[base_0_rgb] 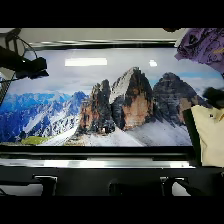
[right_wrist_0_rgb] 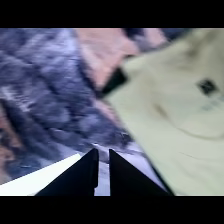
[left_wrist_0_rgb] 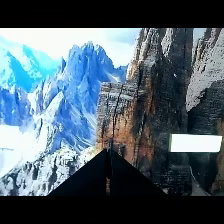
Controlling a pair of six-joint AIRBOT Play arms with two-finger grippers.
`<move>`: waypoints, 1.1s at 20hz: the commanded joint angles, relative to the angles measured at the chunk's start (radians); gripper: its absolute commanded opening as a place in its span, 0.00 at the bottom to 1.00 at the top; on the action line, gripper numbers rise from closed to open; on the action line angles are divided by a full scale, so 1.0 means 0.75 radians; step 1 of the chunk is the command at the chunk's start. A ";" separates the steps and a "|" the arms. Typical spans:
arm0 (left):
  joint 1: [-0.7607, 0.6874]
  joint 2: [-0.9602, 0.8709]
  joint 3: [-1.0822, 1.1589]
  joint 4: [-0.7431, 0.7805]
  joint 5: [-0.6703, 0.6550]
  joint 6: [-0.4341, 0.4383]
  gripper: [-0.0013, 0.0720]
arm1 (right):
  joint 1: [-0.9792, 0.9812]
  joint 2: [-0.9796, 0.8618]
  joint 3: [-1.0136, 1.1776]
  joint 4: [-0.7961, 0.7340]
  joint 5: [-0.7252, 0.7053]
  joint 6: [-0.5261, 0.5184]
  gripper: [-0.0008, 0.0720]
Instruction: Fold the clothes and pants, and hang the long-sleeved shirts on hangers.
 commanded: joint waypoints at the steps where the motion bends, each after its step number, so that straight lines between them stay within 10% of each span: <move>1: 0.010 0.147 -0.084 0.063 0.019 0.100 0.04 | 0.393 -0.002 0.043 0.195 -0.173 -0.124 0.13; 9: -0.006 0.650 -0.798 0.125 0.346 0.100 0.04 | 1.075 -0.002 0.040 0.076 -0.179 -0.128 0.05; 22: -0.007 0.663 -0.806 0.132 0.309 0.085 0.04 | 1.102 -0.002 0.041 0.038 -0.212 -0.128 0.05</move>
